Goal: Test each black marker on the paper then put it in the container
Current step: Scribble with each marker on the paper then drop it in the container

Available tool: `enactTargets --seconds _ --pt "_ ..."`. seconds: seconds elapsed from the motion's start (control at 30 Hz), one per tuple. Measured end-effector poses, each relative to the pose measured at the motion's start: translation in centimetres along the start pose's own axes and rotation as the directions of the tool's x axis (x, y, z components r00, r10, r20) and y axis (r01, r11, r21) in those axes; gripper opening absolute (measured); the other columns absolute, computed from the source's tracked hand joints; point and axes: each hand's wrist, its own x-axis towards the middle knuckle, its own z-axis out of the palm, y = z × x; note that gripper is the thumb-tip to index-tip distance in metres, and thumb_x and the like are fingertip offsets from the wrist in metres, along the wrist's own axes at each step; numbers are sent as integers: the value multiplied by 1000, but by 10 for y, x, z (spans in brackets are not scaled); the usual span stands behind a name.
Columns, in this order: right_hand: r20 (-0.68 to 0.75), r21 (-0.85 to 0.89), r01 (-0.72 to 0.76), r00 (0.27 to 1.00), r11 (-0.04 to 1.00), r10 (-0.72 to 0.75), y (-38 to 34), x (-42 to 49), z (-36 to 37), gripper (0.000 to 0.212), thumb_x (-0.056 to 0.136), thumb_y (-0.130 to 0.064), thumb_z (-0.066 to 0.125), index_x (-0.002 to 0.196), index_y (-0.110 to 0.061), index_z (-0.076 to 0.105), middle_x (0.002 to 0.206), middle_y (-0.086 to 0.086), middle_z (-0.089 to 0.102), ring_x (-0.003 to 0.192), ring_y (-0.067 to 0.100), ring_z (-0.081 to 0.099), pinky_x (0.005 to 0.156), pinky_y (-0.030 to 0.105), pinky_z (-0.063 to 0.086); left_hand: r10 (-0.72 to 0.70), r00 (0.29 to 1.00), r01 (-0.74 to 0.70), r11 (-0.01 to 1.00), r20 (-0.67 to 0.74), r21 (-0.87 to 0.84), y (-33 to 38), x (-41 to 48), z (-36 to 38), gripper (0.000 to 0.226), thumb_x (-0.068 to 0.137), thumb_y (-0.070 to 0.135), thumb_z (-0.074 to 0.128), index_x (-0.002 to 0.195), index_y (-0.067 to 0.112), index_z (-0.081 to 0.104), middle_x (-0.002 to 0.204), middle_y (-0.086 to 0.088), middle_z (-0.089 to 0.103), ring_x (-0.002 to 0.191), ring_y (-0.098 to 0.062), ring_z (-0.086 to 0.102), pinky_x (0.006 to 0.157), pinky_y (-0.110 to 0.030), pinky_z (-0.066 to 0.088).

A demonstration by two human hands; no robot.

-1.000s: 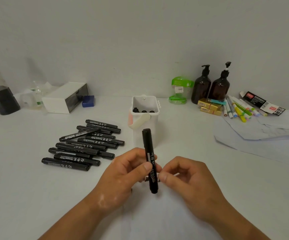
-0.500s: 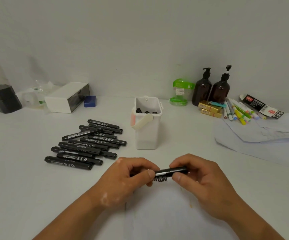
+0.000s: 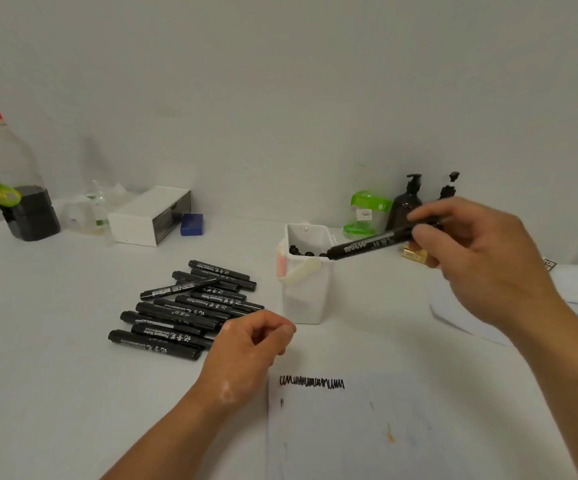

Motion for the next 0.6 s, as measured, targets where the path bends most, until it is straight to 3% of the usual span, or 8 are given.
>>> enactTargets --seconds 0.1,0.23,0.47,0.6 --pt "47 -178 74 997 981 -67 -29 32 14 6 91 -31 68 95 -33 73 74 -4 75 73 20 72 77 36 56 52 998 -49 993 -19 108 -2 0 0 11 89 23 71 80 28 75 64 -1 62 57 -3 51 55 -16 43" --pt "154 -372 157 982 915 -106 -45 66 44 11 93 -32 63 99 -32 72 80 -9 70 66 12 63 67 30 51 73 997 -70 984 -16 165 -2 1 -1 11 89 23 71 79 27 75 58 11 57 53 0 47 53 -13 41" --pt "373 -557 232 928 797 -10 -44 87 98 19 93 -25 56 105 -29 71 107 0 70 93 25 64 79 37 57 87 996 -81 979 -22 189 -3 3 -5 11 89 23 71 79 28 74 60 13 60 54 0 51 55 -14 44" --pt "479 -611 262 874 747 86 -38 87 116 22 93 -23 54 104 -20 72 106 7 70 95 28 64 78 37 57 95 995 -88 979 -27 184 -4 4 -6 12 89 23 70 79 28 74 59 13 60 54 0 51 55 -13 44"
